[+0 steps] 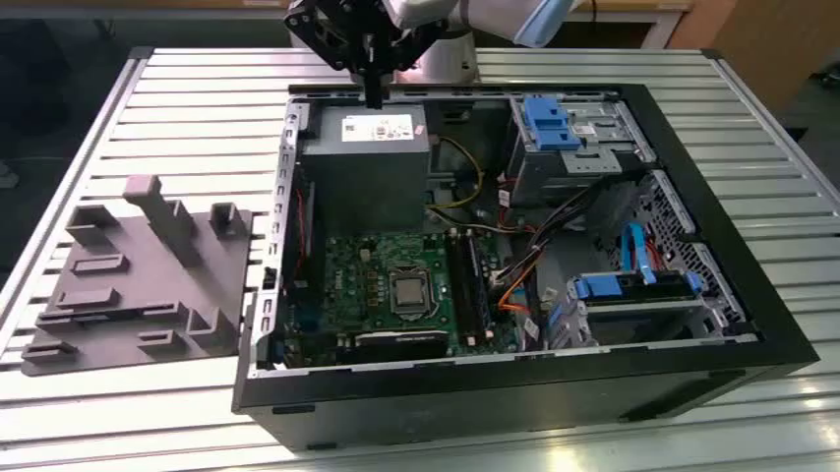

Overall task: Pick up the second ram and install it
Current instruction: 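Reach for the second ram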

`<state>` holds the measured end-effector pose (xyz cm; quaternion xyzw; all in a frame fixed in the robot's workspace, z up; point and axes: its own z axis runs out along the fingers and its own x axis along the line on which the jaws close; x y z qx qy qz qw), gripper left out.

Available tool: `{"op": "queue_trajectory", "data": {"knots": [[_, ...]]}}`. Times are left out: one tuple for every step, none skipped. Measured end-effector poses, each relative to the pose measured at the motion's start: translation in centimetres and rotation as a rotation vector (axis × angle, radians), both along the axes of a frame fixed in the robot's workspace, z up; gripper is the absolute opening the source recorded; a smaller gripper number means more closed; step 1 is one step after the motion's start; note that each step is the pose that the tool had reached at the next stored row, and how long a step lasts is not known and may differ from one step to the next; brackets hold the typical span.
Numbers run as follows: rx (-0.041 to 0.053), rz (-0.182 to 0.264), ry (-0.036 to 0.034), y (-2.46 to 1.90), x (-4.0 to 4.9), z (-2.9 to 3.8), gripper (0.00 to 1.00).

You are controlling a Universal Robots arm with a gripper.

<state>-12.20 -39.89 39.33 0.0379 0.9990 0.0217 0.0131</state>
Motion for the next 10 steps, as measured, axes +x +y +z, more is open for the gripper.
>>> {"op": "queue_trajectory", "data": {"knots": [[0.0000,0.000,0.0000,0.00,0.00,0.00,0.11],[0.0000,0.000,0.0000,0.00,0.00,0.00,0.11],[0.0000,0.000,0.0000,0.00,0.00,0.00,0.11],[0.0000,0.000,0.0000,0.00,-0.02,0.00,0.11],[-0.0001,0.000,0.0000,0.00,-0.03,0.00,0.11],[-0.0001,0.000,0.0001,0.00,-0.05,0.01,0.11],[0.0000,0.000,0.0000,0.00,-0.08,0.00,0.11],[-0.0001,0.000,0.0001,0.00,-0.10,0.00,0.11],[0.0000,0.000,0.0000,0.00,-0.13,0.00,0.11],[0.0000,0.000,0.0000,0.00,-0.16,0.00,0.11]]}}
